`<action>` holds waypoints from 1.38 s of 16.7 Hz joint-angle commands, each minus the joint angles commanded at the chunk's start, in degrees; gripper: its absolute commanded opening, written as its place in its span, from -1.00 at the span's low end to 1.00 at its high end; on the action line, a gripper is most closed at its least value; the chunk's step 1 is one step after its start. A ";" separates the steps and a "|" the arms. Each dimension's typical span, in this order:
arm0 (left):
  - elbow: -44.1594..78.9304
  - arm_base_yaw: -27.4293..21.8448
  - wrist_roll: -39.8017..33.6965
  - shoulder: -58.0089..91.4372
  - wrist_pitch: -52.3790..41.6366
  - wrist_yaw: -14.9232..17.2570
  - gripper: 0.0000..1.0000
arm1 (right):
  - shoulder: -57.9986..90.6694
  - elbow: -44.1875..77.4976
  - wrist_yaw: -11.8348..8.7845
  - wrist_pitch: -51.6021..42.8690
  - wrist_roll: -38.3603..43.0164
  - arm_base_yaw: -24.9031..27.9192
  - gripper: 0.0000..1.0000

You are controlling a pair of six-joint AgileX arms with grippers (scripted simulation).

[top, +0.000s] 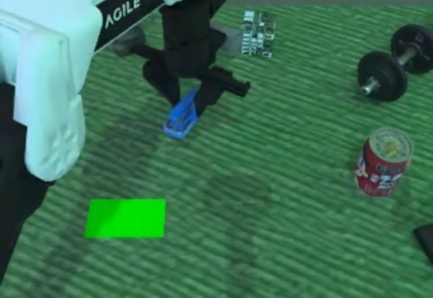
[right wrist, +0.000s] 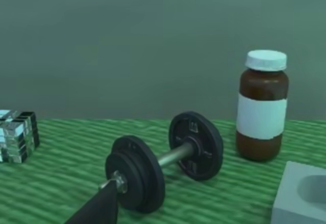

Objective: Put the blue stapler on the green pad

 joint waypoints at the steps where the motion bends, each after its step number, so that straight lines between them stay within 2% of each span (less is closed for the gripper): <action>1: 1.76 0.11 -0.02 -0.28 -1.80 0.05 -1.00 | 0.00 0.00 0.00 0.00 0.00 0.00 1.00; 8: 3.54 -0.09 0.06 -0.55 -3.51 0.06 -1.00 | 0.00 0.00 0.00 0.00 0.00 0.00 1.00; 12: 0.36 0.04 -5.88 -3.15 -4.16 -1.41 -1.00 | 0.00 0.00 0.00 0.00 0.00 0.00 1.00; 15: -4.92 0.53 -16.66 -7.44 -4.51 -3.18 -1.00 | 0.00 0.00 0.00 0.00 0.00 0.00 1.00; 17: -9.58 1.01 -26.84 -10.95 -4.49 -4.29 -1.00 | 0.00 0.00 0.00 0.00 0.00 0.00 1.00; 23: -27.18 2.60 -65.39 -21.97 -2.36 -5.59 -1.00 | 0.00 0.00 0.00 0.00 0.00 0.00 1.00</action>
